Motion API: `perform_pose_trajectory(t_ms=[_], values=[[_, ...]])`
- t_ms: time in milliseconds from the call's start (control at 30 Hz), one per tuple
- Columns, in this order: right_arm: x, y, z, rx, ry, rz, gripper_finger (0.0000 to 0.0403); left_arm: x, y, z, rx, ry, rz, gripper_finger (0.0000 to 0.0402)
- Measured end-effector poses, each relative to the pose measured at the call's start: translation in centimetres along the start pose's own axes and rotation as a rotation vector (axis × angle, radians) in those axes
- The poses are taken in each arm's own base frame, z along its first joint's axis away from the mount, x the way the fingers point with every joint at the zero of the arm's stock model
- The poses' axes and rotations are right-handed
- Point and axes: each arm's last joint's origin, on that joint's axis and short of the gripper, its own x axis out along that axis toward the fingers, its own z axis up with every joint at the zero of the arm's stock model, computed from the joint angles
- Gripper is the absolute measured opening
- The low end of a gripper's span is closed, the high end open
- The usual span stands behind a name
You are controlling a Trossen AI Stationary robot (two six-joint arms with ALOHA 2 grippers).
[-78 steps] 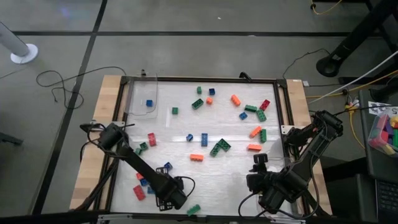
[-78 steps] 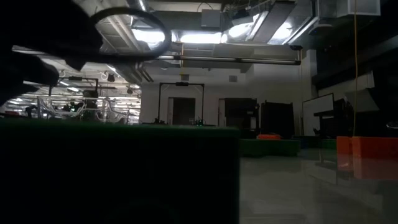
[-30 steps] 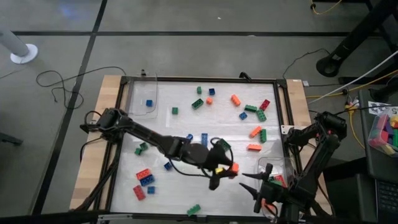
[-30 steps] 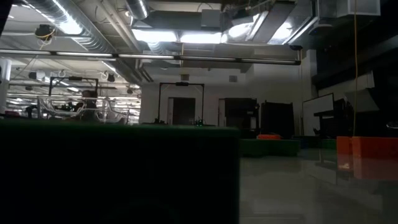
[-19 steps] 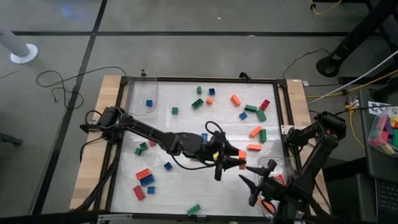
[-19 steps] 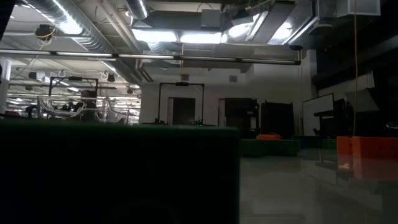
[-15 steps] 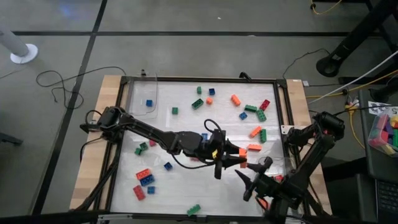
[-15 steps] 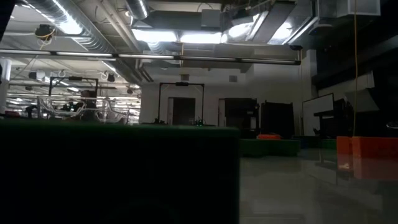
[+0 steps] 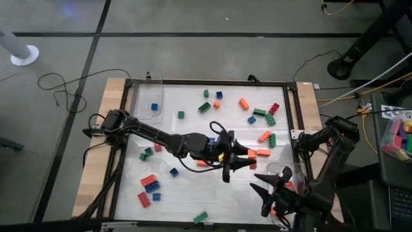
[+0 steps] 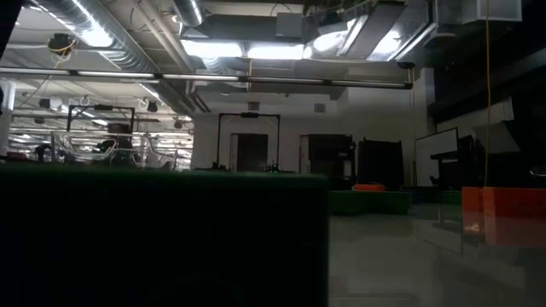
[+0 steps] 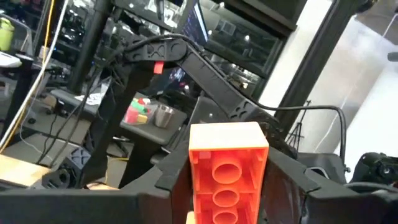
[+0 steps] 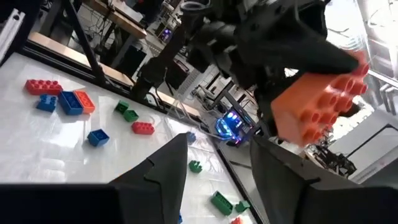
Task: Sort blocks by size
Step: Put the 8 stud orange game piece into the bottom transparent bin
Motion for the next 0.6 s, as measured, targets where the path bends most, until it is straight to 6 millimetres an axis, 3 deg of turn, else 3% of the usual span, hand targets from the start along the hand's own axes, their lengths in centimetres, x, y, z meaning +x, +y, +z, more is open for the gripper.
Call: perform_pose_trajectory(t_ms=[367, 600], values=[[-0.9, -2.4, 2.2, -0.12, -0.01, 0.016, 0.0172, -0.2, -1.1, -0.1, -0.018, -0.013, -0.033, 0.014], [-0.7, -2.9, 2.7, -0.121, -0.006, 0.01, 0.0172, -0.3, -1.7, -0.3, -0.021, -0.018, -0.049, 0.0141]])
